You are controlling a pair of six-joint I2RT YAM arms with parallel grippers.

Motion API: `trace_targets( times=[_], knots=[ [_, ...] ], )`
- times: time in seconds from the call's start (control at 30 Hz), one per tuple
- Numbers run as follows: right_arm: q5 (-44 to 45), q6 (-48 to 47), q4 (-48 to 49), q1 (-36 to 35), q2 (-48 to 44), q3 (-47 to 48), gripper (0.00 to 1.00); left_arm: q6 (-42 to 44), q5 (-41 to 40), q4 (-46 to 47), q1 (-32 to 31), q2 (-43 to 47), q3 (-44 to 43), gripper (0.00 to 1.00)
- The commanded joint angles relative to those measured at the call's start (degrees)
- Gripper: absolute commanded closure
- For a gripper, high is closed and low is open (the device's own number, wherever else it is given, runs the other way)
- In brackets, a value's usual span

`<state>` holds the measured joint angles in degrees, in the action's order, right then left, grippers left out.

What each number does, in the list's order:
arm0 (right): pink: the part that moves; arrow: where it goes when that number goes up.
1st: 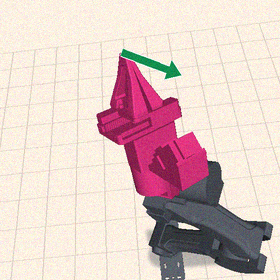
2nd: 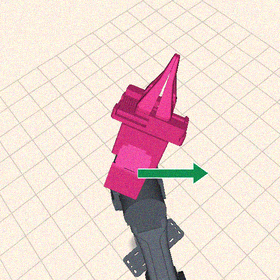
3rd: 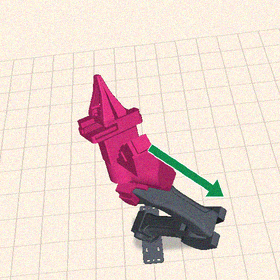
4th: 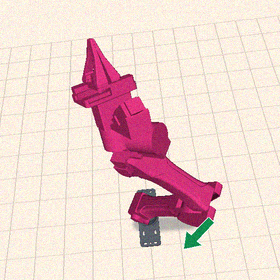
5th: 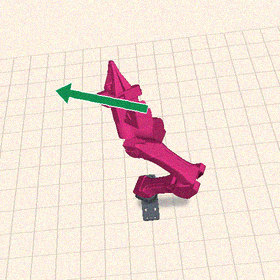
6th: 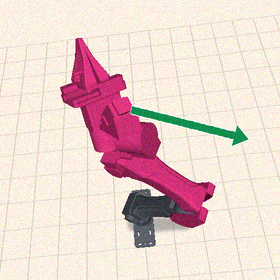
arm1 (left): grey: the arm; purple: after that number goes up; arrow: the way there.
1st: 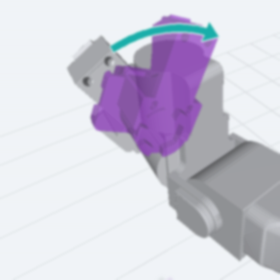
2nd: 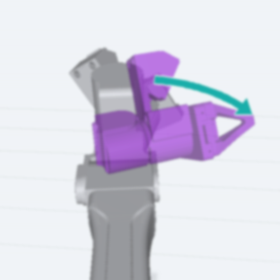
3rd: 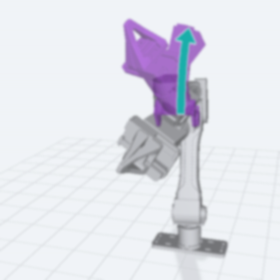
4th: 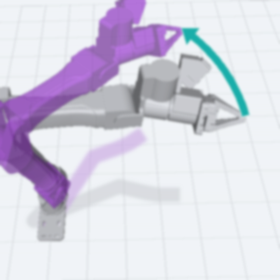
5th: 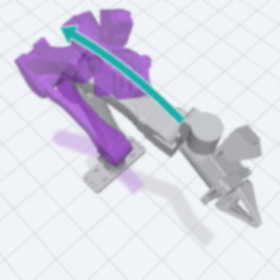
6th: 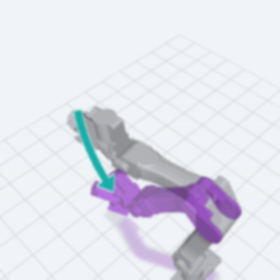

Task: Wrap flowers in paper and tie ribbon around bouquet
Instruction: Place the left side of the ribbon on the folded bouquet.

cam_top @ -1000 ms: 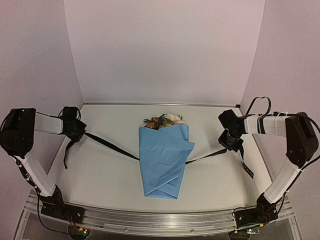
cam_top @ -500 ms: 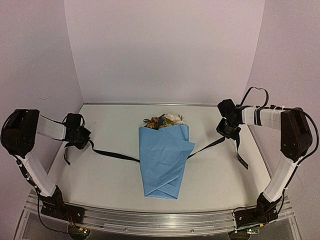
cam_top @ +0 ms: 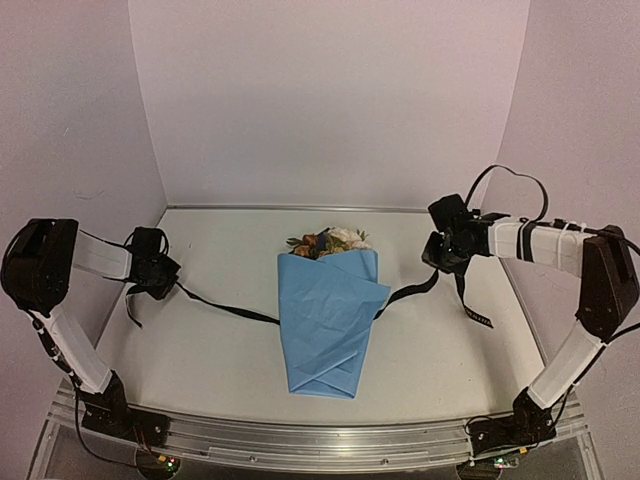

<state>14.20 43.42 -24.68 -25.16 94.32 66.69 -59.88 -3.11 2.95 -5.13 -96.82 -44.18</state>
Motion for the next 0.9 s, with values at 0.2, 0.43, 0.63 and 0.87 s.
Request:
trace_targets(
  times=[0.2, 0.43, 0.63, 0.87],
  knots=[
    [-1.70, -5.92, -0.80, -13.72, 4.53, 2.97, 1.00, 2.98, 2.37, -0.66, 0.13, 3.02, -2.32, 1.00],
    [-5.12, -6.60, -5.23, -17.06, 13.53, 10.30, 1.00, 3.36, 2.48, -2.06, 0.12, 4.68, -2.65, 1.00],
    [-7.25, -4.85, -6.20, -19.18, 19.32, 13.44, 1.00, 4.52, 1.86, -3.91, 0.12, 6.82, -2.77, 1.00],
    [-8.73, -0.84, -6.87, -21.13, 23.53, 17.59, 1.00, 5.59, -0.11, -6.24, 0.27, 10.28, -2.77, 1.00]
  ],
)
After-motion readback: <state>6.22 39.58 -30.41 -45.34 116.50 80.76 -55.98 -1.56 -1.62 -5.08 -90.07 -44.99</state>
